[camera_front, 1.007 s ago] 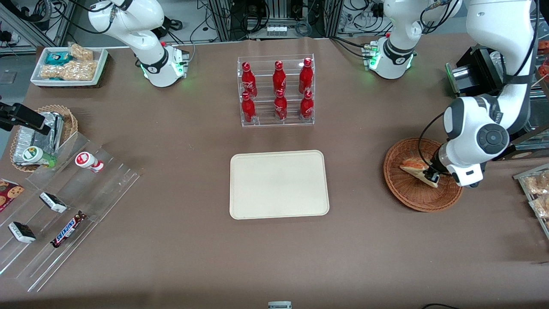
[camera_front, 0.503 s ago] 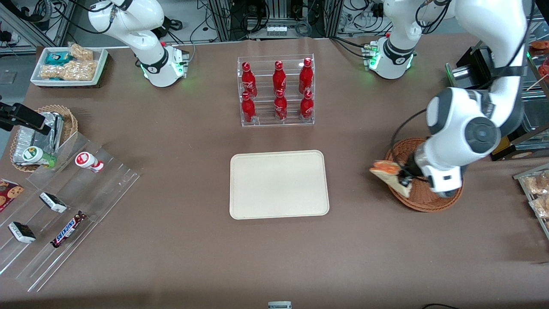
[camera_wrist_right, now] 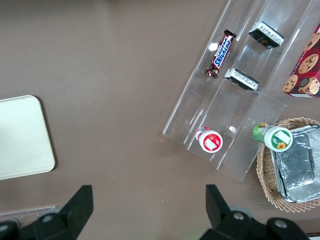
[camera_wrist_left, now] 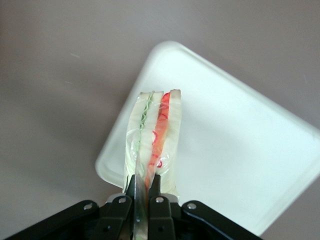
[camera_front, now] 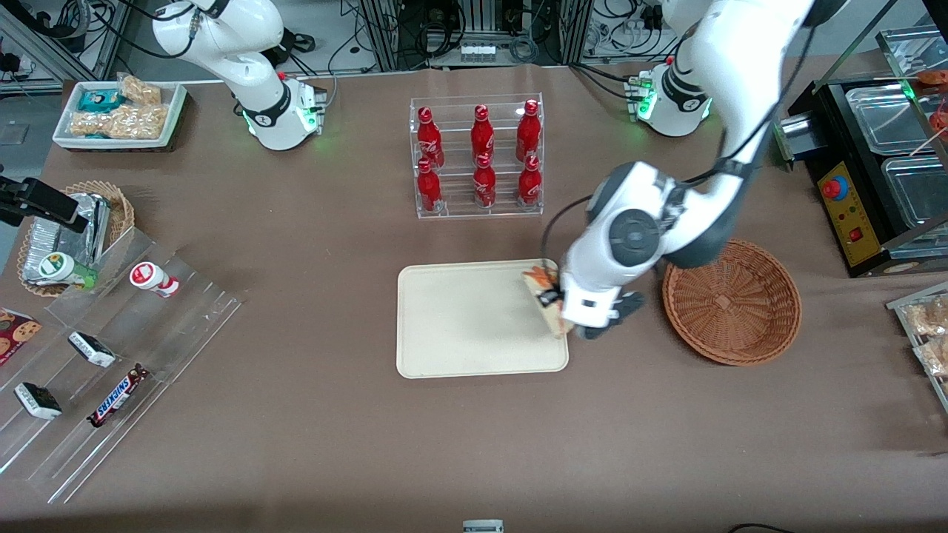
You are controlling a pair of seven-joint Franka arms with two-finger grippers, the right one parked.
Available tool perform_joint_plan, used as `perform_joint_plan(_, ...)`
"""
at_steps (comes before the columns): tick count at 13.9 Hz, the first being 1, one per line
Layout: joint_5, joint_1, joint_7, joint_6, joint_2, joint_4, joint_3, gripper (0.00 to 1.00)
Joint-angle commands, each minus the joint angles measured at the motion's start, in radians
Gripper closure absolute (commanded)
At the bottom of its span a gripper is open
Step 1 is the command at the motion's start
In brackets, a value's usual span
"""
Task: Place sandwich from basket to tray
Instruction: 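Lift the sandwich and carry it with the left gripper over the tray, then lower the sandwich onto the tray and open the left gripper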
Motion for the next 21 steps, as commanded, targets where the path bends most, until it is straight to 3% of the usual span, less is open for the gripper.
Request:
perform_joint_plan(1, 0.025, -0.078, 0.048, 0.087, 0.071, 0.064, 0.007, 0.94)
perform_joint_plan(7, 0.185, -0.164, 0.048, 0.202, 0.177, 0.077, 0.007, 0.92)
perform_joint_plan(17, 0.269, -0.217, 0.049, 0.250, 0.226, 0.084, 0.007, 0.88)
perform_joint_plan(18, 0.269, -0.215, 0.049, 0.250, 0.225, 0.084, 0.007, 0.80)
perform_joint_plan(20, 0.269, -0.215, 0.035, 0.254, 0.225, 0.086, 0.007, 0.09)
perform_joint_plan(21, 0.271, -0.217, 0.035, 0.262, 0.223, 0.090, 0.007, 0.00)
